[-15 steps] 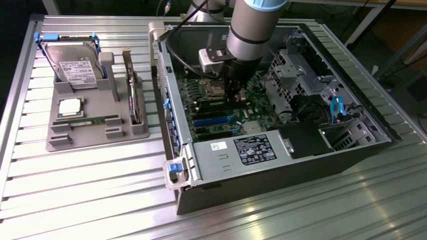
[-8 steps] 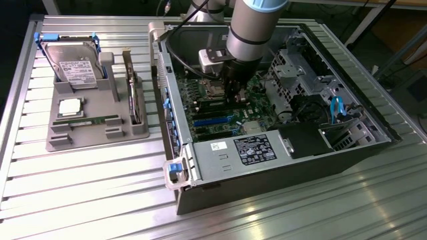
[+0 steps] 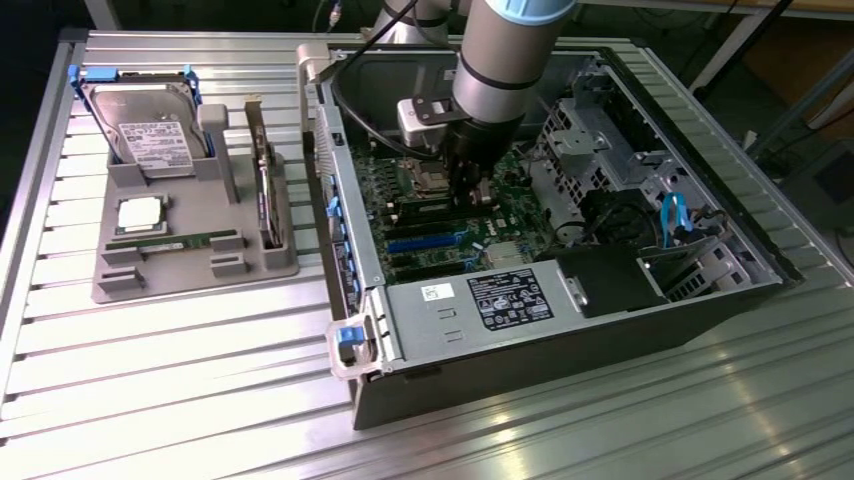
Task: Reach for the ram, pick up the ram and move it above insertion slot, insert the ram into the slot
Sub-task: 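Insert the ram into the slot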
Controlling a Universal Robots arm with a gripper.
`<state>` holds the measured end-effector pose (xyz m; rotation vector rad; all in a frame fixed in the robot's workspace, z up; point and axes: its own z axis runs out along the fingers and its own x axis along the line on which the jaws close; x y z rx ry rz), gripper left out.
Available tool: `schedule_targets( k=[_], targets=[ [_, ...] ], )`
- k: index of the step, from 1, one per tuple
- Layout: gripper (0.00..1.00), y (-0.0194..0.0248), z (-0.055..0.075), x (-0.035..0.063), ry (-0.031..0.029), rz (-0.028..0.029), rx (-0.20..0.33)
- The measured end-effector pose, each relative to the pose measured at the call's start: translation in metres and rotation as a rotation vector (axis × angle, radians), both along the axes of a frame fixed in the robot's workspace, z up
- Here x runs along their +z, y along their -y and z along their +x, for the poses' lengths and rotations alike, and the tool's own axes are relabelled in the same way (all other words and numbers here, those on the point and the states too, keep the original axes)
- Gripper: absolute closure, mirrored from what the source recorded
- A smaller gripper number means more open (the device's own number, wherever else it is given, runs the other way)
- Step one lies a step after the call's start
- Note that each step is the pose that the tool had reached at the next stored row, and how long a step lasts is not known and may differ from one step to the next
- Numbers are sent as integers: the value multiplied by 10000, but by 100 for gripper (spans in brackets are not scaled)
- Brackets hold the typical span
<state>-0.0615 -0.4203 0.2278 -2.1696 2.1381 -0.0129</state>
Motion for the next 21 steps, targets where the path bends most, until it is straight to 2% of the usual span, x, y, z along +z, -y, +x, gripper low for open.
schedule_targets(
  k=[4, 6, 21],
  targets=[
    [86, 0, 0, -4, 0, -7, 0],
    [86, 0, 0, -14, -1, -55, 0],
    [86, 0, 0, -38, 0, -54, 0]
  ],
)
